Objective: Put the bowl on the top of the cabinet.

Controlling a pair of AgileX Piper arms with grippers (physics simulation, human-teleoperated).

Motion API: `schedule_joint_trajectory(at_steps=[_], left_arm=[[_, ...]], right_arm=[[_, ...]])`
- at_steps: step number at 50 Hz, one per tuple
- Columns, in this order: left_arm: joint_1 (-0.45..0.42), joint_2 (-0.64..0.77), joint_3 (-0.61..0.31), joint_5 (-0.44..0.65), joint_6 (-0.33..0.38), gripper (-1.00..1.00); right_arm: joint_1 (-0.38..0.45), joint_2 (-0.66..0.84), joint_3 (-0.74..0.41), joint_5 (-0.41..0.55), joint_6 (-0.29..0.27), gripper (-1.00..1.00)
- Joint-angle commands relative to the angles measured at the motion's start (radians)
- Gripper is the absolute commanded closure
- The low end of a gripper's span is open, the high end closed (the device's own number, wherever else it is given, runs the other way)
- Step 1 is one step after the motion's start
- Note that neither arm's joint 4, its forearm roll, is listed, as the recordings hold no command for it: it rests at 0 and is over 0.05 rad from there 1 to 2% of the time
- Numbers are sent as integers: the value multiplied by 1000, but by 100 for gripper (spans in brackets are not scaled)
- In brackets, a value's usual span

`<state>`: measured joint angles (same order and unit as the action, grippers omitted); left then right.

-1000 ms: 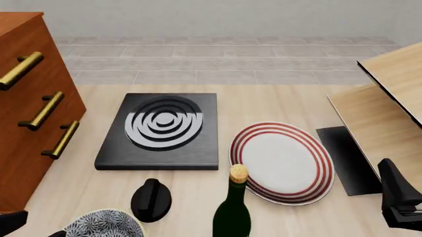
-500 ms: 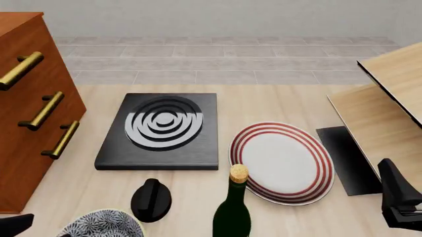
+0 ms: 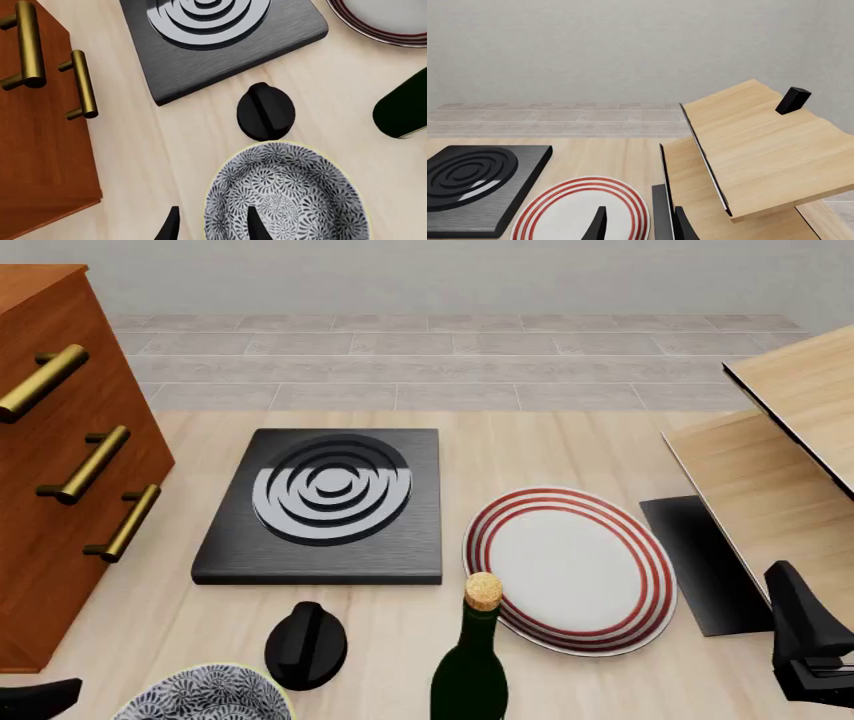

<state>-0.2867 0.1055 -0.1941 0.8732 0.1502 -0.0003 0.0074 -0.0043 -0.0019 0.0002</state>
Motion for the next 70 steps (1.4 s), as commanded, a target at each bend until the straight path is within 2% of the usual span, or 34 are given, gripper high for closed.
schedule_joint_trajectory(at_steps=[1, 45, 70], left_arm=[[4, 10, 24, -26, 11, -100], [31, 45, 118, -113, 32, -100], [51, 116, 166, -210, 46, -100]], right_arm=[[0, 0, 0, 0, 0, -100], [0, 0, 0, 0, 0, -100], [0, 0, 0, 0, 0, -100]])
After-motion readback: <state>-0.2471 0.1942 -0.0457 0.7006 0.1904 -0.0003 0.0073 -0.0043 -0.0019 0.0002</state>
